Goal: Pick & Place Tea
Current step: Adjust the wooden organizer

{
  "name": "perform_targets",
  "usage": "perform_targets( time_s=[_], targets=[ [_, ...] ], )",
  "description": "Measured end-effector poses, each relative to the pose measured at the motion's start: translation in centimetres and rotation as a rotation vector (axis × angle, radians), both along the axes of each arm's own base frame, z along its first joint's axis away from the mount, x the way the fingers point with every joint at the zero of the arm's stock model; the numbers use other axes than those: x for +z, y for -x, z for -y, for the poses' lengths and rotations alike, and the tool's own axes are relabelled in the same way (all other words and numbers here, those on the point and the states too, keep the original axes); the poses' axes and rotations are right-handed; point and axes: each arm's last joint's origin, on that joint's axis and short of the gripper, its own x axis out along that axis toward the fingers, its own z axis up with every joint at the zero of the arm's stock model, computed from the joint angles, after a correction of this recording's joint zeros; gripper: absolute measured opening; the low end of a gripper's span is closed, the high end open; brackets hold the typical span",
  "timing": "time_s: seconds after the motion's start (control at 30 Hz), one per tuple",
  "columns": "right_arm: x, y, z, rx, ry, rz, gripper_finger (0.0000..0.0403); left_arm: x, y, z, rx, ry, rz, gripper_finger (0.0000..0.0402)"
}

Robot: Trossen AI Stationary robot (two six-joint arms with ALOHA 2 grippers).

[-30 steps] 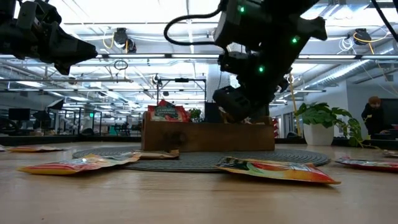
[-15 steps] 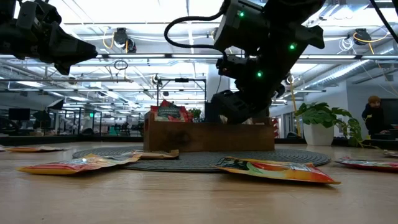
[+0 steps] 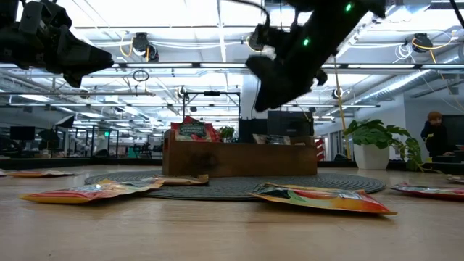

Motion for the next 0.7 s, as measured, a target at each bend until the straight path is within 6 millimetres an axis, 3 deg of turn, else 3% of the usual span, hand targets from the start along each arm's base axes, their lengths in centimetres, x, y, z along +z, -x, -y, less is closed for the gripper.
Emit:
perform_targets(
  time_s=[0.17,0.27,0.4,0.6,0.7],
  targets=[
    [2.0,2.0,0.7,-0.008,0.015,-0.075,0.0172,0.0,0.0,0.0,0.000,0.000,0.000,0.0093],
    [2.1,3.5,2.0,-0.067,-0.048,-0.167,0.0124,0.0,0.0,0.0,0.000,0.000,0.000,0.0093],
    [0.7,4.4,3.9,-0.070,-0.084,-0.278,0.0019,0.0,0.0,0.0,0.000,0.000,0.000,0.0093],
    [-2.0,4.7,7.2,-0.020,-0.225,-0.278,0.0002,0.0,0.0,0.0,0.000,0.000,0.000,0.0093],
    [-3.1,5.0,7.9,-0.014,-0.268,-0.253,0.0001,0.0,0.0,0.0,0.000,0.000,0.000,0.0093]
  ],
)
